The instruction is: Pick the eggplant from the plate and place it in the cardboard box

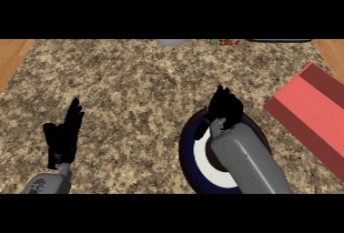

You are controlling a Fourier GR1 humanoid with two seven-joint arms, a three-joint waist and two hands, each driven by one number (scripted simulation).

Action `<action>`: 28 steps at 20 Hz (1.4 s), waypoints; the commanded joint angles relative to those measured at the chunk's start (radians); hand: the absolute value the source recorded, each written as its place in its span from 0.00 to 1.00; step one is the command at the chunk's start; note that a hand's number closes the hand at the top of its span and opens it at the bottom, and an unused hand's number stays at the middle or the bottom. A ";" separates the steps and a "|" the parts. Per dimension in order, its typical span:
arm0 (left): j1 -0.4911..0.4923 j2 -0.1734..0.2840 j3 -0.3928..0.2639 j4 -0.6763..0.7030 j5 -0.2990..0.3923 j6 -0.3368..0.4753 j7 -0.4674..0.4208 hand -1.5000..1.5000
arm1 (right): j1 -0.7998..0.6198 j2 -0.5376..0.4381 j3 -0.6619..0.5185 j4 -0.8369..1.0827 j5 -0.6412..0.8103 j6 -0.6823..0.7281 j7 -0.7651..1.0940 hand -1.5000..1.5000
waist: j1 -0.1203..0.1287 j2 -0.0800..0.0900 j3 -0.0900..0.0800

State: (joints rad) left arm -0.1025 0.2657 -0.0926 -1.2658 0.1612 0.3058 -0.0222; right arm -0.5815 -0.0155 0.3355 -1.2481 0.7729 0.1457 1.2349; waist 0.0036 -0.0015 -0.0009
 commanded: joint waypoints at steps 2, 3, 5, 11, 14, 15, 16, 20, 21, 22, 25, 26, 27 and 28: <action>0.028 0.011 -0.005 -0.064 -0.006 -0.002 0.037 0.50 | 0.045 0.015 0.011 0.023 0.027 0.039 0.171 0.00 | 0.002 -0.002 0.001; -0.022 0.003 0.022 0.001 -0.007 0.012 0.019 0.50 | -0.005 0.015 -0.004 0.007 0.005 0.071 0.222 0.00 | -0.003 -0.001 0.000; -0.001 -0.033 -0.022 -0.032 -0.032 0.028 0.034 0.50 | 0.002 0.015 0.003 0.025 0.011 0.026 0.201 0.00 | 0.001 -0.001 0.001; -0.002 -0.018 0.009 -0.029 -0.022 -0.004 0.003 0.50 | 0.032 0.015 -0.008 0.106 0.026 -0.010 0.124 0.00 | 0.004 0.001 0.001; 0.012 -0.017 0.004 -0.066 -0.029 0.007 0.064 0.50 | 0.020 0.015 -0.031 0.131 0.023 -0.014 0.087 0.00 | 0.004 0.001 0.001; -0.038 0.014 0.039 0.009 -0.002 -0.047 0.047 0.50 | 0.027 0.015 0.008 0.106 0.028 -0.029 0.135 0.00 | -0.001 0.002 0.000; 0.014 0.000 0.022 -0.043 -0.021 -0.031 0.019 0.50 | 0.048 0.015 -0.015 0.143 0.023 -0.033 0.081 0.00 | 0.004 0.001 0.001; -0.080 -0.019 0.029 -0.003 -0.034 -0.009 0.087 0.50 | 0.031 0.015 0.035 0.181 0.000 -0.105 0.086 0.00 | 0.003 0.003 0.001; -0.025 -0.048 0.019 -0.007 -0.042 0.004 0.047 0.50 | 0.024 0.008 -0.053 0.160 0.041 -0.022 0.043 0.00 | -0.003 0.001 0.001; -0.008 -0.029 0.017 -0.013 -0.051 -0.021 0.012 0.50 | -0.026 0.015 -0.021 0.242 -0.001 -0.075 0.058 0.00 | 0.009 0.003 0.001; -0.018 -0.033 0.039 0.005 -0.039 -0.033 0.031 0.50 | -0.048 0.015 -0.052 0.284 0.011 -0.080 0.007 1.00 | 0.006 0.003 0.001; 0.007 -0.059 0.014 -0.063 -0.083 0.008 0.060 0.50 | -0.017 0.015 -0.014 0.253 0.008 -0.087 -0.041 1.00 | 0.004 0.002 0.001; 0.069 -0.028 0.041 -0.096 -0.048 -0.052 0.026 0.50 | -0.029 0.015 -0.010 0.266 0.008 -0.108 -0.071 1.00 | 0.006 0.001 0.001; -0.021 -0.063 0.048 0.020 -0.062 -0.038 0.004 0.50 | -0.008 0.015 -0.026 0.268 0.080 -0.116 -0.124 1.00 | 0.000 0.002 0.001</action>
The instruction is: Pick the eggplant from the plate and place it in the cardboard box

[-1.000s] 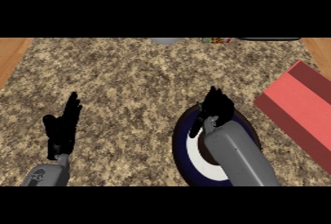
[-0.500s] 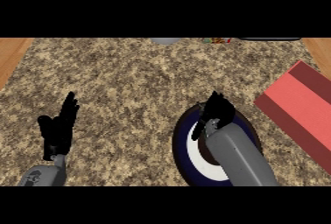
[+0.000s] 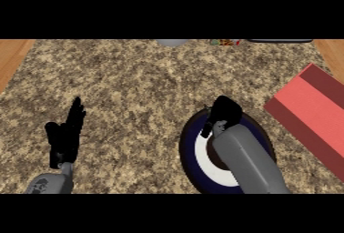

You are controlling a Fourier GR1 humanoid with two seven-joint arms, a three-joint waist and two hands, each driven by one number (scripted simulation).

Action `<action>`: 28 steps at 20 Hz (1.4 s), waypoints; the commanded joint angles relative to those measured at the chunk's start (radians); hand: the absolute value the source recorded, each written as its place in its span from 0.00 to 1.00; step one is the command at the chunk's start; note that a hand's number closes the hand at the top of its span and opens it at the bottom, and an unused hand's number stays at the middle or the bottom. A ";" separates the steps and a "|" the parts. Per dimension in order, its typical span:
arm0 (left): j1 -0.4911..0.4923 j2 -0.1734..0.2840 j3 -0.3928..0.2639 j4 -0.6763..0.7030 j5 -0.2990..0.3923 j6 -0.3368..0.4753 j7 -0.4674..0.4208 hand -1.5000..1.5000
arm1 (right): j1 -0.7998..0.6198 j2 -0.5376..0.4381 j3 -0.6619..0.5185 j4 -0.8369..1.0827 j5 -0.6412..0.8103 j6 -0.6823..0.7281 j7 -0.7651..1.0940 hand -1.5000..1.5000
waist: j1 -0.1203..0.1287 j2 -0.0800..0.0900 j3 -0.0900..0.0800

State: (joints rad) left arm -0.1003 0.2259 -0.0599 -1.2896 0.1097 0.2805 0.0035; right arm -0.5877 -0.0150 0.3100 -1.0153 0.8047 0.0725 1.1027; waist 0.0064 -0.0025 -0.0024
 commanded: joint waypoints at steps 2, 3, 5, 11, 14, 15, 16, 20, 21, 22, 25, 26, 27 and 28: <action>0.030 -0.007 0.013 0.002 -0.024 -0.012 -0.035 0.50 | 0.016 0.014 0.032 0.030 0.100 -0.072 0.017 1.00 | -0.002 0.003 0.002; 0.044 -0.006 0.018 -0.032 -0.011 -0.021 -0.002 0.50 | -0.038 0.014 0.016 0.066 0.091 -0.062 0.027 1.00 | 0.002 0.003 0.002; 0.012 -0.028 0.011 -0.007 -0.039 -0.001 -0.003 0.50 | -0.051 0.014 0.011 0.038 0.086 -0.029 0.065 1.00 | -0.001 0.003 0.002; -0.003 -0.013 0.058 0.033 -0.025 -0.023 -0.018 0.50 | 0.278 -0.047 0.162 -0.346 0.143 -0.012 -0.034 1.00 | -0.024 -0.003 0.002; -0.009 -0.038 0.039 -0.013 -0.047 0.023 0.027 0.50 | 0.447 -0.111 0.245 -0.536 0.159 0.002 -0.072 1.00 | -0.028 -0.004 0.002; 0.010 -0.029 0.041 -0.026 -0.051 -0.008 0.010 0.50 | 0.414 -0.100 0.222 -0.532 0.174 0.036 -0.057 1.00 | -0.012 0.000 0.002; 0.025 -0.029 0.020 -0.076 -0.054 0.006 0.066 0.50 | 0.502 -0.165 0.248 -0.640 0.175 0.022 -0.076 1.00 | -0.019 -0.003 0.002; 0.020 -0.027 0.044 -0.029 -0.055 -0.024 0.014 0.50 | 0.498 -0.152 0.279 -0.793 0.262 0.085 -0.002 1.00 | -0.011 0.000 0.002; 0.040 -0.035 0.055 -0.016 -0.049 -0.021 -0.027 0.50 | 0.534 -0.204 0.276 -0.832 0.277 0.059 -0.044 1.00 | -0.013 0.000 0.002; 0.012 -0.011 0.061 -0.017 -0.037 -0.043 0.028 0.50 | 0.528 -0.212 0.286 -0.909 0.294 0.108 -0.009 1.00 | -0.016 -0.001 0.002; 0.001 -0.006 0.052 -0.050 -0.045 -0.042 0.070 0.50 | 0.542 -0.174 0.361 -1.056 0.377 0.182 0.078 1.00 | -0.016 -0.003 0.002; -0.005 -0.011 0.068 -0.019 -0.039 -0.047 0.047 0.50 | 0.540 -0.209 0.306 -1.085 0.355 0.195 0.030 1.00 | -0.014 0.000 0.002; 0.036 0.002 0.072 -0.055 -0.033 -0.054 0.029 0.50 | 0.567 -0.217 0.323 -1.160 0.398 0.171 0.052 1.00 | -0.016 -0.004 0.002; 0.042 -0.028 0.043 -0.073 -0.057 -0.024 0.043 0.50 | 0.529 -0.186 0.338 -1.217 0.421 0.265 0.115 1.00 | -0.016 -0.005 0.001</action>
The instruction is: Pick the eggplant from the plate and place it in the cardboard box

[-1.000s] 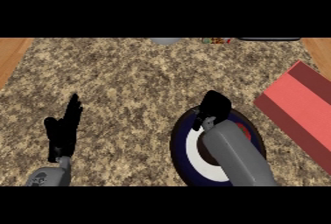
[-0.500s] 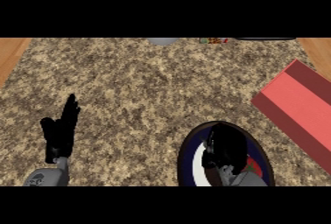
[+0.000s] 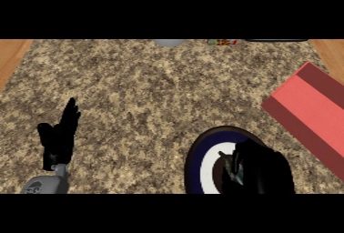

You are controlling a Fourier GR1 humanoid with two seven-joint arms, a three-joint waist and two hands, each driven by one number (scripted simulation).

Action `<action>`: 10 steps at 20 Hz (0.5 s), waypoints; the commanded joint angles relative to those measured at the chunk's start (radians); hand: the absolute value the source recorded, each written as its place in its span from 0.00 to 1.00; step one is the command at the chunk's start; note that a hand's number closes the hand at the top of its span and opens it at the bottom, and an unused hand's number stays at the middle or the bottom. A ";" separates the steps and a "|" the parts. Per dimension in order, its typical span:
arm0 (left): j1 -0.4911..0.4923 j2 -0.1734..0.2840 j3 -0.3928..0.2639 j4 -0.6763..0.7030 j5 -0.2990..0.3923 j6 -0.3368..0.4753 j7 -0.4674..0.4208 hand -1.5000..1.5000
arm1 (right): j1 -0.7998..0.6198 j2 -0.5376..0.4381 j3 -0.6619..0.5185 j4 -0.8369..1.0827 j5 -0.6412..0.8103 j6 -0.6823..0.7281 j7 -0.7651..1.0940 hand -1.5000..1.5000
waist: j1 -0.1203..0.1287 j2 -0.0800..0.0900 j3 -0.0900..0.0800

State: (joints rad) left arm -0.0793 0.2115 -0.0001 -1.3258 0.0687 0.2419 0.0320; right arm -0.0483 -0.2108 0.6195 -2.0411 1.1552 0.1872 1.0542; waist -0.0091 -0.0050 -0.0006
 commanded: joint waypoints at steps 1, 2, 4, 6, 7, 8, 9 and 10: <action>0.022 -0.004 0.008 0.021 0.010 -0.021 -0.033 0.50 | -0.074 0.025 -0.024 -0.237 0.052 0.197 0.162 1.00 | -0.001 -0.001 -0.002; 0.014 0.008 0.013 -0.027 0.010 -0.011 0.006 0.50 | -0.057 0.044 0.000 -0.273 0.090 0.186 0.180 1.00 | 0.001 -0.002 -0.001; -0.007 -0.027 -0.014 -0.007 -0.019 0.023 0.035 0.50 | -0.079 0.050 -0.012 -0.310 0.130 0.244 0.193 1.00 | 0.000 0.000 -0.001; 0.031 -0.010 -0.004 -0.026 -0.007 -0.010 -0.011 0.50 | -0.072 0.072 0.004 -0.385 0.151 0.305 0.210 1.00 | 0.002 -0.001 -0.001; 0.009 -0.023 -0.004 0.014 -0.019 0.010 -0.012 0.50 | -0.164 0.089 -0.072 -0.377 0.126 0.376 0.202 1.00 | 0.004 0.002 -0.002; -0.003 -0.035 -0.008 0.045 -0.030 0.015 -0.039 0.50 | -0.131 0.073 -0.124 -0.395 0.110 0.352 0.165 1.00 | -0.001 0.003 -0.001; -0.011 -0.026 -0.001 0.037 -0.017 0.001 -0.031 0.50 | -0.140 0.055 -0.164 -0.420 0.104 0.399 0.157 1.00 | -0.002 0.003 -0.002; 0.015 -0.006 -0.005 0.007 -0.007 -0.029 -0.019 0.50 | -0.174 0.064 -0.198 -0.395 0.112 0.413 0.150 1.00 | 0.006 0.002 -0.002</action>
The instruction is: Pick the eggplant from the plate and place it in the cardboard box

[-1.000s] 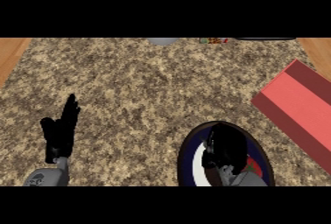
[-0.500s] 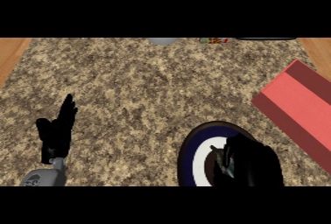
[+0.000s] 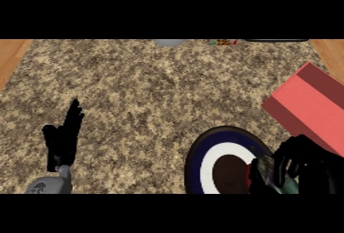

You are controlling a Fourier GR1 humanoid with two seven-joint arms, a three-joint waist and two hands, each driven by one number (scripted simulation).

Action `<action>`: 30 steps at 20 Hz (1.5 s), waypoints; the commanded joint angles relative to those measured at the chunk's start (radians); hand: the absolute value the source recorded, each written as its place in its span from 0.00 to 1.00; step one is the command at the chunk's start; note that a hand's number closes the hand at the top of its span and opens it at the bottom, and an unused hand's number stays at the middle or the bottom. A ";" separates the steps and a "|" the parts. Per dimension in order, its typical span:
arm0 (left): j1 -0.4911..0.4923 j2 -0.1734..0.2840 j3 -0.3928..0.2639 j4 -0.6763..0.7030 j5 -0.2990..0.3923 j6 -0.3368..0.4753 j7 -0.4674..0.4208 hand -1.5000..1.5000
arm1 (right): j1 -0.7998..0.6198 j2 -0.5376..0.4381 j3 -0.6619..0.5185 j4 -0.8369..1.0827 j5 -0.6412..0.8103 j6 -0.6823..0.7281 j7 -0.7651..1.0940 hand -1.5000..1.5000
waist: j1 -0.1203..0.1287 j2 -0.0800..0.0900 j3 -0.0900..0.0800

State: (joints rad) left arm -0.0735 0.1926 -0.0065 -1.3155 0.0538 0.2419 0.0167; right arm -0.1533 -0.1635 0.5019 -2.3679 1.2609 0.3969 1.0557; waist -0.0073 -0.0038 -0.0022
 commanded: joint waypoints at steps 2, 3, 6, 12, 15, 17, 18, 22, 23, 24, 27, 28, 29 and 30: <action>-0.022 0.008 0.012 0.020 0.006 -0.023 -0.016 0.50 | -0.056 -0.008 -0.128 -0.050 0.019 0.205 0.106 1.00 | 0.000 0.002 0.000; -0.007 -0.001 0.009 0.007 0.000 -0.006 -0.003 0.50 | -0.086 -0.023 -0.195 -0.049 -0.011 0.227 0.067 1.00 | 0.004 0.003 0.001; 0.011 0.019 0.029 -0.015 0.023 -0.040 -0.018 0.50 | -0.110 -0.063 -0.383 -0.076 -0.079 0.249 -0.031 1.00 | 0.005 0.003 0.002; 0.038 -0.029 -0.015 -0.061 -0.031 0.015 0.016 0.50 | -0.191 -0.104 -0.729 0.086 -0.241 0.200 -0.249 1.00 | 0.009 0.004 0.003; -0.020 -0.007 0.041 0.067 -0.008 -0.021 -0.048 0.50 | -0.158 -0.146 -0.854 0.118 -0.321 0.160 -0.333 1.00 | -0.001 0.005 0.002; 0.007 -0.037 -0.003 -0.005 -0.040 0.013 -0.005 0.50 | -0.177 -0.178 -0.923 0.269 -0.361 0.087 -0.415 1.00 | 0.007 0.005 0.003; 0.012 -0.012 0.014 -0.048 -0.019 -0.013 0.038 0.50 | -0.173 -0.173 -0.887 0.307 -0.339 0.061 -0.424 1.00 | 0.011 0.004 0.003; 0.019 -0.028 0.006 -0.002 -0.041 -0.011 -0.031 0.50 | -0.134 -0.252 -0.945 0.558 -0.304 -0.102 -0.618 1.00 | 0.015 0.008 0.003; -0.043 -0.016 0.013 -0.019 -0.041 -0.002 0.054 0.50 | -0.103 -0.240 -0.970 0.582 -0.338 -0.138 -0.672 1.00 | 0.010 0.007 0.003; -0.025 -0.024 0.017 -0.024 -0.029 -0.010 0.037 0.50 | -0.207 -0.285 -0.992 0.674 -0.362 -0.119 -0.658 1.00 | 0.016 0.007 0.003; -0.039 0.019 0.047 -0.038 0.000 -0.053 0.060 0.50 | -0.174 -0.364 -0.974 0.826 -0.270 -0.199 -0.762 1.00 | 0.022 0.009 0.003; -0.023 -0.006 0.040 -0.006 -0.016 -0.039 0.016 0.50 | -0.160 -0.307 -0.952 0.867 -0.238 -0.289 -0.759 1.00 | 0.017 0.008 0.003; 0.017 -0.041 0.014 0.034 -0.048 -0.015 -0.062 0.50 | -0.209 -0.277 -0.993 0.929 -0.293 -0.319 -0.752 1.00 | 0.021 0.009 0.003; -0.048 -0.022 0.041 0.001 -0.030 -0.015 0.024 0.50 | -0.213 -0.259 -0.968 0.902 -0.292 -0.291 -0.701 1.00 | 0.013 0.006 0.003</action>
State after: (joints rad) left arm -0.0959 0.1756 0.0219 -1.3206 0.0263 0.2205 0.0294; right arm -0.3315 -0.4355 -0.4514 -1.5937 0.9759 0.1777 0.3642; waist 0.0086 0.0036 0.0008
